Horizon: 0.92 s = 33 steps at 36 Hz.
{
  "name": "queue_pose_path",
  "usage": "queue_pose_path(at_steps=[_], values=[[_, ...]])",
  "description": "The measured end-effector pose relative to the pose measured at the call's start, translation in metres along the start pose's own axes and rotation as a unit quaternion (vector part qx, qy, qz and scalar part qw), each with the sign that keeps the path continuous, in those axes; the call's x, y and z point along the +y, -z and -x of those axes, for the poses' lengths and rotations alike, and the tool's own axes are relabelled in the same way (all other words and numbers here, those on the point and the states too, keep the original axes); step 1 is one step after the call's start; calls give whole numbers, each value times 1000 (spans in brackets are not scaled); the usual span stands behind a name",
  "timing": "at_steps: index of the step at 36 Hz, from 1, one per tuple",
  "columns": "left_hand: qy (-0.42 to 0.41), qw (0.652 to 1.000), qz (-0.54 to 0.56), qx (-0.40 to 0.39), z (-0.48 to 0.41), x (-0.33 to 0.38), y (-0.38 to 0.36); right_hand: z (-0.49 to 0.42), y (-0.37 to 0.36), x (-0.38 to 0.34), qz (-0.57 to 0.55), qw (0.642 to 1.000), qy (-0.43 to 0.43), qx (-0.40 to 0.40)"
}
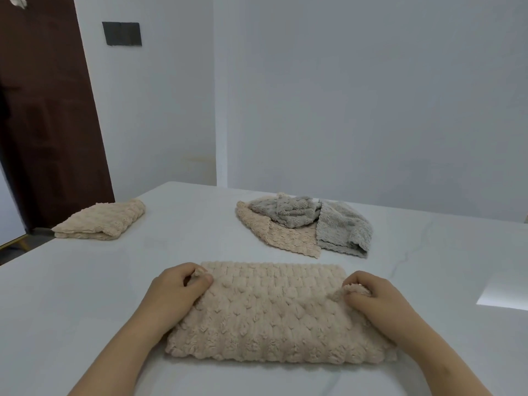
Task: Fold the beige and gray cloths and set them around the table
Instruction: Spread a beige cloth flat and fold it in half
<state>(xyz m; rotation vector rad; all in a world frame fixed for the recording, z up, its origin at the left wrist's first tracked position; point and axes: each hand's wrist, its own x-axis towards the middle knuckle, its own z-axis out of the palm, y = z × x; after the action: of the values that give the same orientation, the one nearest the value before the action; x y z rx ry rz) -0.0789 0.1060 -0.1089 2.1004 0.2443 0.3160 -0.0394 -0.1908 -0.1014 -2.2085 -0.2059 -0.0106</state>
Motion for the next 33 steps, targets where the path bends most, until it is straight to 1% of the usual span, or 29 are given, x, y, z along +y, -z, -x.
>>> queue_pose_path(at_steps=[3,6,8,11,14,20,23,25,27,31,33], values=[[23,993,116,28,0,6,1,-1,6,-2,-104,994,-43,-14],[43,983,174,39,-2,9,-1,-2,10,-1,-159,986,-57,-1],[47,982,179,40,-5,9,-3,-3,9,-2,-180,982,-56,22],[38,986,156,50,-16,10,-3,-9,5,-6,-227,971,-53,57],[27,990,120,64,-32,11,-3,-20,3,-9,-231,967,-50,92],[24,995,20,93,-53,7,-12,-47,-9,4,-144,976,-45,159],[5,994,-50,100,-50,-4,-21,-52,-16,13,-51,981,-35,185],[-12,992,-82,96,-50,-8,-23,-52,-19,14,17,982,-23,186],[-15,989,-117,92,-51,-10,-24,-52,-21,15,52,981,-11,187],[-13,972,-222,70,-55,-15,-23,-55,-25,19,116,977,-15,180],[-7,962,-267,58,-57,-17,-25,-55,-27,19,175,970,-28,164]])
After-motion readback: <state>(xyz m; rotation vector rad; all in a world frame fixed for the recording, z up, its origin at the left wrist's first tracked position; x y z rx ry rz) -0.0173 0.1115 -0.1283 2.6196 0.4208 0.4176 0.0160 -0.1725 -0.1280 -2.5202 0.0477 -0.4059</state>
